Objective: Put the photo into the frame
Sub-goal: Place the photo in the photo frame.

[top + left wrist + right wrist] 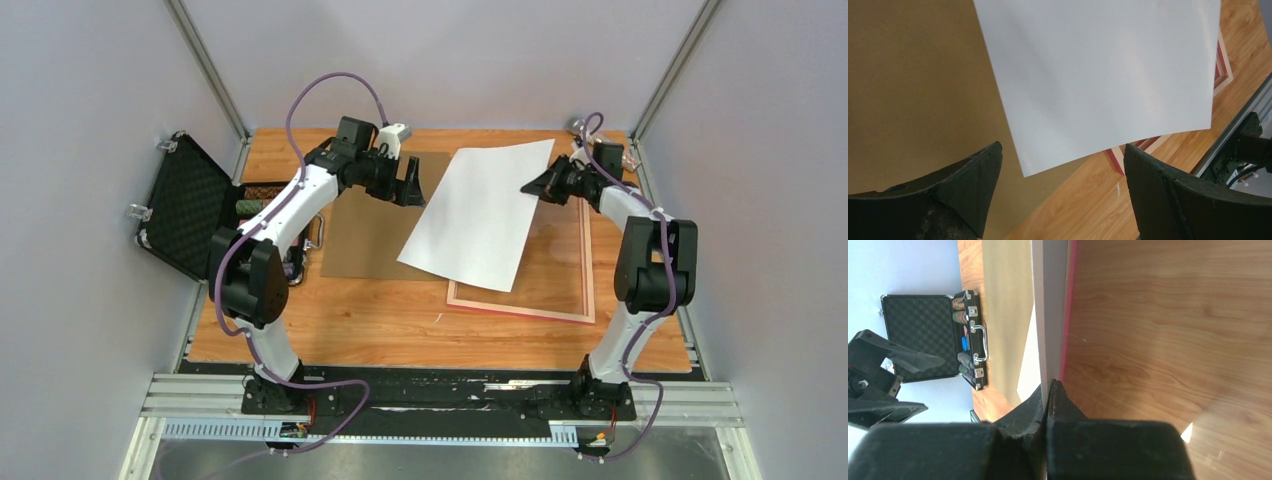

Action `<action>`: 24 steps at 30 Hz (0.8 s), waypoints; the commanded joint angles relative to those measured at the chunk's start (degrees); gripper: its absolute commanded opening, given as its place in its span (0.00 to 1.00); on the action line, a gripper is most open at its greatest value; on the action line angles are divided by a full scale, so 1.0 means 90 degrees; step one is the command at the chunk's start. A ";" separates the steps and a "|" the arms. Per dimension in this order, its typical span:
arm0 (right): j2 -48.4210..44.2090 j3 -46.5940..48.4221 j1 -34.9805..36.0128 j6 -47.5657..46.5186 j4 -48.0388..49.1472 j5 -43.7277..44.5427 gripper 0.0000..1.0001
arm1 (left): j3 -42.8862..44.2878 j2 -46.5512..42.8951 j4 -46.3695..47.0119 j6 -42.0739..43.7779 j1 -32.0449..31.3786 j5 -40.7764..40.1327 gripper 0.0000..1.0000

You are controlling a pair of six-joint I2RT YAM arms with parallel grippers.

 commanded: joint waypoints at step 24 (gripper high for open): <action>-0.0067 0.0789 -0.0820 -0.2481 -0.3047 -0.0992 0.00 | -0.0530 -0.0405 0.0058 0.0560 0.0035 -0.0313 0.98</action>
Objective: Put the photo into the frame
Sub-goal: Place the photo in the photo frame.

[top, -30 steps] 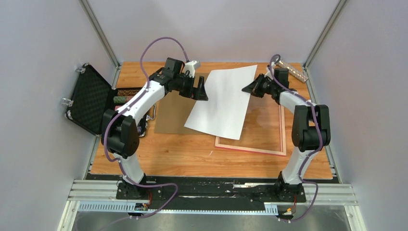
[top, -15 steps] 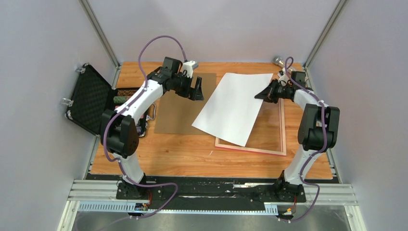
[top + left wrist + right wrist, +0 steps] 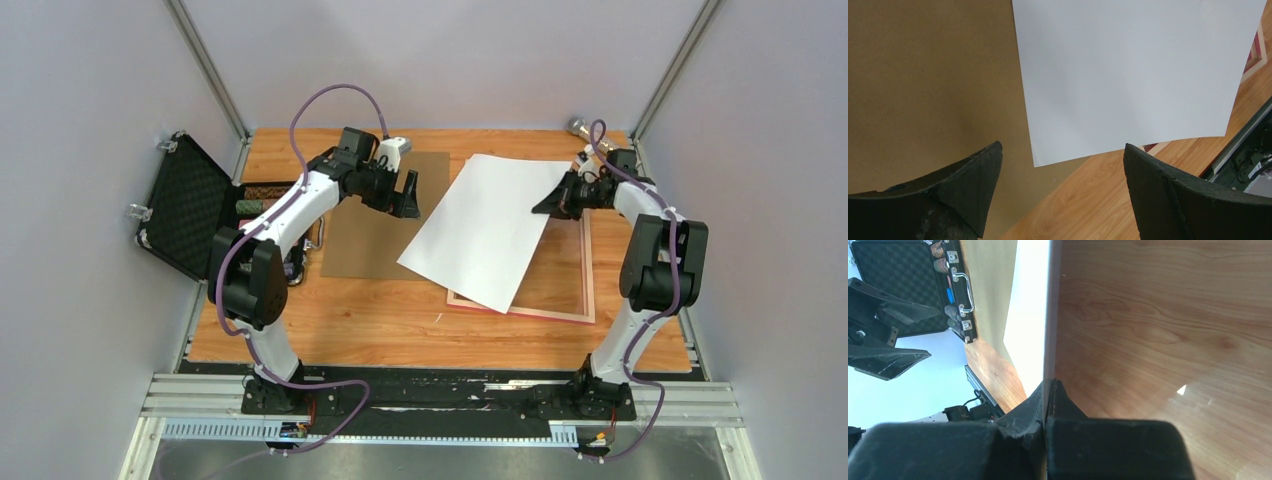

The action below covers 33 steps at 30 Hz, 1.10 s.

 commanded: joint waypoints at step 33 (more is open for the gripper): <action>0.0077 0.0959 -0.1684 -0.4891 -0.4159 -0.0276 0.00 | -0.0294 -0.0098 0.0387 0.0082 0.0028 0.0456 0.96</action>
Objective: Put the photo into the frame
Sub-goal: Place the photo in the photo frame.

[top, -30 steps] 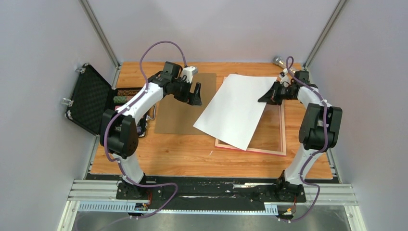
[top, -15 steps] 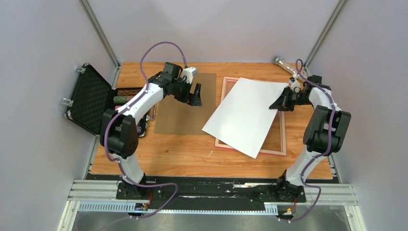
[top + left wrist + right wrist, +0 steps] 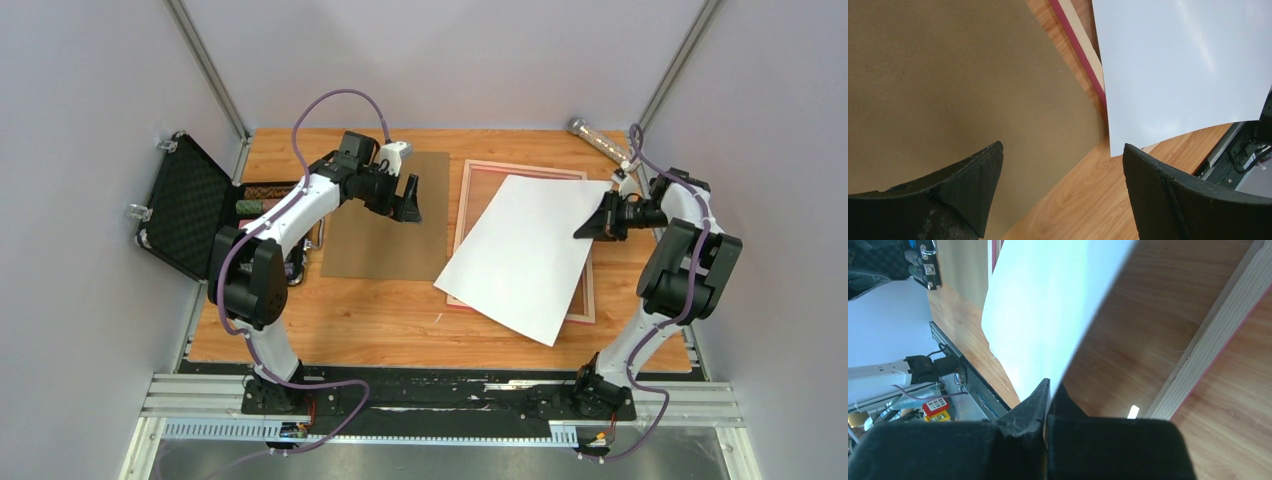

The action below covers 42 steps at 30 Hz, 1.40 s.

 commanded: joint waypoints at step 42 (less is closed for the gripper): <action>0.0869 0.1459 0.0515 -0.1040 -0.0034 0.1285 0.00 | 0.0131 0.0177 0.0093 0.0038 0.0027 0.0083 0.96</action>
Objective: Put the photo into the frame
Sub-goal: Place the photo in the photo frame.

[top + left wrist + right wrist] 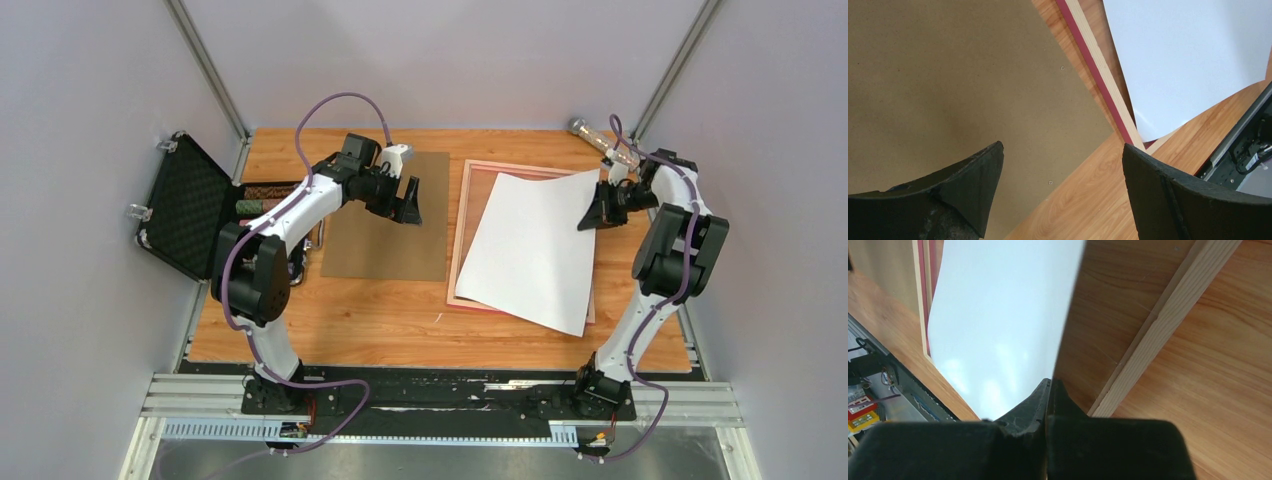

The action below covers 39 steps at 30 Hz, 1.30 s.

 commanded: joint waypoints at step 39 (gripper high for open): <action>0.0257 0.1033 0.0646 -0.0276 0.0608 0.0827 0.00 | 0.0168 0.0104 0.0132 0.0141 0.0018 -0.0097 0.98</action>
